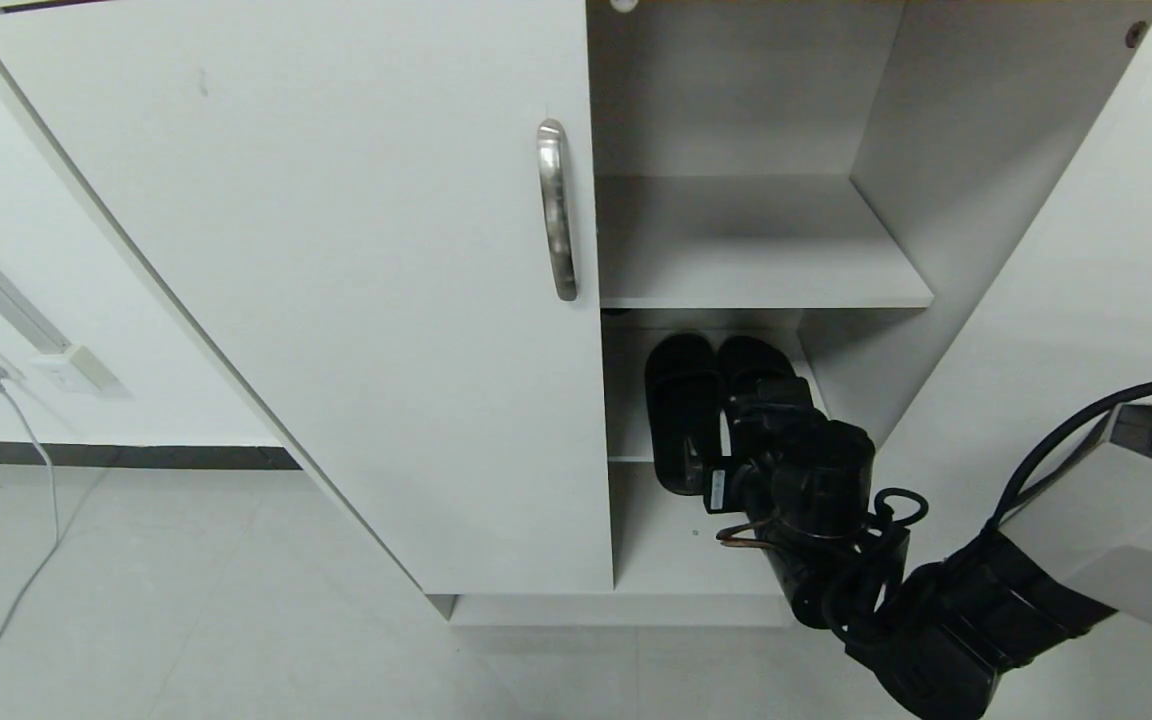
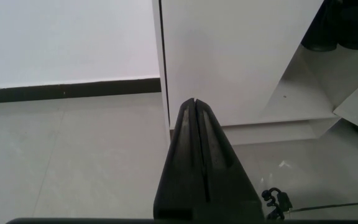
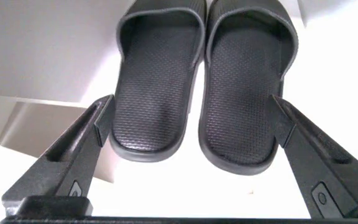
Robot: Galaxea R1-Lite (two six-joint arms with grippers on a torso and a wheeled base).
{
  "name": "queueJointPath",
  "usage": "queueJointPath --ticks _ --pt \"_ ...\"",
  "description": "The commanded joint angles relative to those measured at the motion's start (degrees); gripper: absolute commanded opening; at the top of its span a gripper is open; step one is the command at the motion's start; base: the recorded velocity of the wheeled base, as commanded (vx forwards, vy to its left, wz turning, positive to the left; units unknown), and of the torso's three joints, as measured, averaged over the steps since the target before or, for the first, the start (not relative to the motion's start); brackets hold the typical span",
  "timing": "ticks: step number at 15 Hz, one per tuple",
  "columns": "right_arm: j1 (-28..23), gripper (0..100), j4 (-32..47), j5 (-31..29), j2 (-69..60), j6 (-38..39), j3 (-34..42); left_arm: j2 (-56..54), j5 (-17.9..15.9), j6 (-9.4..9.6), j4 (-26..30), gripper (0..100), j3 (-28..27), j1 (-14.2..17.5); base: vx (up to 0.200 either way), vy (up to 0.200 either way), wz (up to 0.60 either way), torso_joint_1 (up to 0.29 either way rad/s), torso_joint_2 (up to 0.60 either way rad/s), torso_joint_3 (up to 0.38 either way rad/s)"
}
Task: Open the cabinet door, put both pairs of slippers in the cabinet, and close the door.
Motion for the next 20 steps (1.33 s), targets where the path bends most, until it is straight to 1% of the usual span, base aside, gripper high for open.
queueJointPath --ticks 1,4,11,12,14,20 --pt "0.36 100 -0.04 0.00 -0.62 -0.12 0.32 0.08 -0.01 0.00 -0.01 0 0.00 0.00 0.000 0.000 0.00 0.000 0.00 0.000" --pt "1.50 100 0.04 0.00 -0.62 -0.29 0.85 0.08 -0.01 0.00 -0.01 0 0.00 0.00 0.000 0.000 0.00 0.000 0.00 0.000" --pt "1.68 100 -0.04 -0.09 -0.62 -0.29 1.90 0.08 -0.01 0.00 -0.01 0 0.00 0.00 -0.200 0.000 0.00 0.001 0.00 -0.001" --pt "1.68 100 -0.04 -0.09 -0.54 -0.29 1.99 0.08 0.08 -0.27 -0.01 0 0.00 0.00 -0.200 0.000 0.00 0.002 0.00 0.002" --pt "1.68 100 -0.04 -0.09 -0.54 -0.29 2.34 0.08 0.17 -0.62 -0.01 0 0.00 0.00 0.000 0.000 0.00 0.000 0.00 0.000" --pt "1.68 100 -0.40 -0.18 -0.89 -0.29 2.87 0.08 0.17 -0.53 -0.01 0 0.00 0.00 0.000 0.000 0.00 0.000 0.00 0.000"
